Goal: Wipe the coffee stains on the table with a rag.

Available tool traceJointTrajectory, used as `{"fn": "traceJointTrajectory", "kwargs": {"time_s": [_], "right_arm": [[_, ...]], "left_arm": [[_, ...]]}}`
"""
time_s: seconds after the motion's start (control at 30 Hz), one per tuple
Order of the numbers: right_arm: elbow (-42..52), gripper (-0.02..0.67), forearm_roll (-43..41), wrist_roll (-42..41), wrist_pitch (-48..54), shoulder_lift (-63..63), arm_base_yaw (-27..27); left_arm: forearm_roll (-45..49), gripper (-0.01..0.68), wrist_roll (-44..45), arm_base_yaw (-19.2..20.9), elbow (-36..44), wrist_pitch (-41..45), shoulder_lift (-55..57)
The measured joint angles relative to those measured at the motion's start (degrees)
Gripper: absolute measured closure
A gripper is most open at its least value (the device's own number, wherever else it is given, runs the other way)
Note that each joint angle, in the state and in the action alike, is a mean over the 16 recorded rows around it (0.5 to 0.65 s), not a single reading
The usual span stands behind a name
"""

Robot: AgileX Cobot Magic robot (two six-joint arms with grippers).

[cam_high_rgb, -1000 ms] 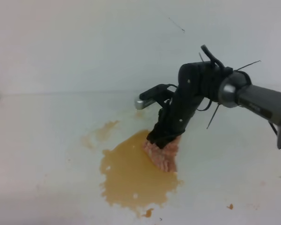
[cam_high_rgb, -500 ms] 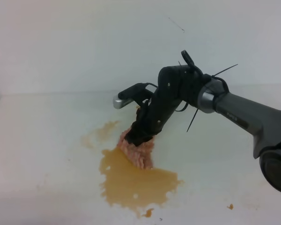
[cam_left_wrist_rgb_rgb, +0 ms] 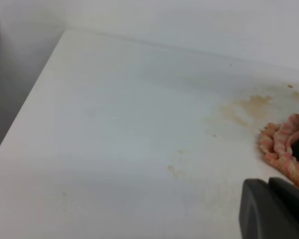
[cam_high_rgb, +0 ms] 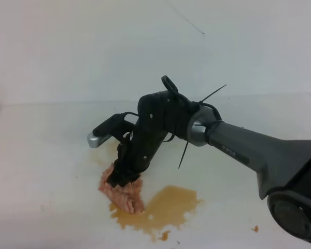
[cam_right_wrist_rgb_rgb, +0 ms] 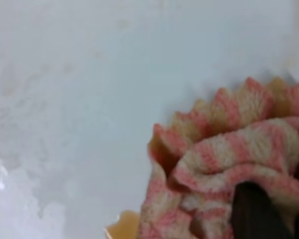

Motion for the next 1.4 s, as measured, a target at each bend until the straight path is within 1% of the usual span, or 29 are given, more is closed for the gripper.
{"fn": "traceJointTrajectory", "kwargs": {"time_s": [0.23, 0.43, 0.7, 0.83, 1.0, 1.2, 1.4], "right_arm": [[-2.4, 0.534, -3.0, 3.7, 3.1, -2.8, 1.2], [-4.6, 0.535, -2.3, 5.6, 4.5, -7.1, 2.5], [-4.9, 0.536, -0.2, 7.2, 2.2, -10.6, 7.3], [-3.8, 0.536, -0.8, 8.7, 1.1, -9.5, 9.9], [-1.4, 0.537, -4.2, 11.5, 0.5, -7.6, 11.6], [2.7, 0.537, -8.0, 14.4, 0.8, -6.0, 11.3], [8.5, 0.537, -10.5, 16.1, -0.8, -7.3, 10.1]], "left_arm": [[0.0, 0.675, 0.0, 0.0, 0.0, 0.0, 0.0], [0.0, 0.675, 0.0, 0.0, 0.0, 0.0, 0.0], [0.0, 0.675, 0.0, 0.0, 0.0, 0.0, 0.0], [0.0, 0.675, 0.0, 0.0, 0.0, 0.0, 0.0], [0.0, 0.675, 0.0, 0.0, 0.0, 0.0, 0.0], [0.0, 0.675, 0.0, 0.0, 0.0, 0.0, 0.0], [0.0, 0.675, 0.0, 0.0, 0.0, 0.0, 0.0]]}}
